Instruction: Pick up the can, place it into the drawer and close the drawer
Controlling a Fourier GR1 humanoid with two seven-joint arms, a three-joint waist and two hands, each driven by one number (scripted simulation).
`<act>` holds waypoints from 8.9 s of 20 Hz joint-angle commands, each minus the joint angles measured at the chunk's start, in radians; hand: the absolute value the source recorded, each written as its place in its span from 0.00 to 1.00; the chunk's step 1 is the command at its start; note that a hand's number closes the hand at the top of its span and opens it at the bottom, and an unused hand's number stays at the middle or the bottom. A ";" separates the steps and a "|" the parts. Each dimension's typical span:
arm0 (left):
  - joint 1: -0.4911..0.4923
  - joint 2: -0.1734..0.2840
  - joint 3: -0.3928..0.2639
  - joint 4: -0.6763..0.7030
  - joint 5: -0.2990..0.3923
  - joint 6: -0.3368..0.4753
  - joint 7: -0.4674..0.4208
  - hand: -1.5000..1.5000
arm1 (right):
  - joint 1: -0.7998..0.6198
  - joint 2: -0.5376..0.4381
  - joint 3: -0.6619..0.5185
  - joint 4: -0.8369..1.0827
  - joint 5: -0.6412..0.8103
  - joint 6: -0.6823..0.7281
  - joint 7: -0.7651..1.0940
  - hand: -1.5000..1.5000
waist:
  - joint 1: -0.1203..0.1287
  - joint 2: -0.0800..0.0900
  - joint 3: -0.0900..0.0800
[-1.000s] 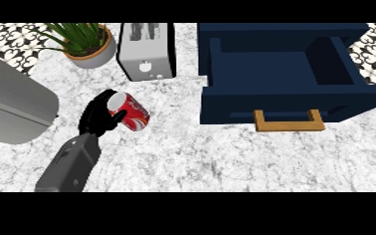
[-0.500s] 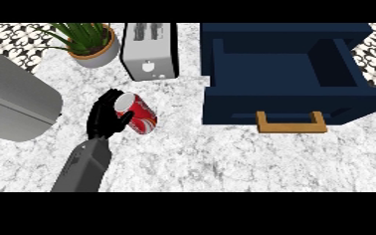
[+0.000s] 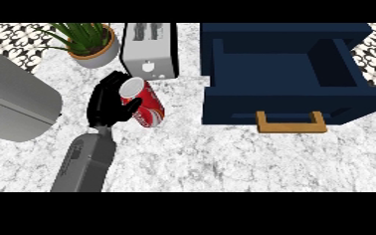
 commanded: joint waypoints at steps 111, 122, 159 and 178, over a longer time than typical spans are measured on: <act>-1.069 -0.006 -0.694 0.668 0.734 0.793 -0.071 0.00 | -0.477 -0.117 0.475 -0.098 0.989 -0.057 -0.125 0.00 | -0.004 0.016 -0.001; -1.038 0.029 -0.697 0.585 0.690 0.831 0.006 0.00 | -0.738 -0.122 0.707 0.377 1.423 -0.298 -0.274 0.00 | 0.025 0.008 -0.001; -0.808 0.414 -0.667 0.129 0.529 0.823 0.274 0.00 | -1.424 -0.148 0.595 1.810 1.837 -1.087 -0.363 0.00 | 0.061 0.026 0.001; -0.769 0.458 -0.681 -0.049 0.482 0.876 0.383 0.00 | -1.650 -0.235 0.540 2.044 1.874 -1.195 -0.306 0.00 | 0.111 0.040 0.002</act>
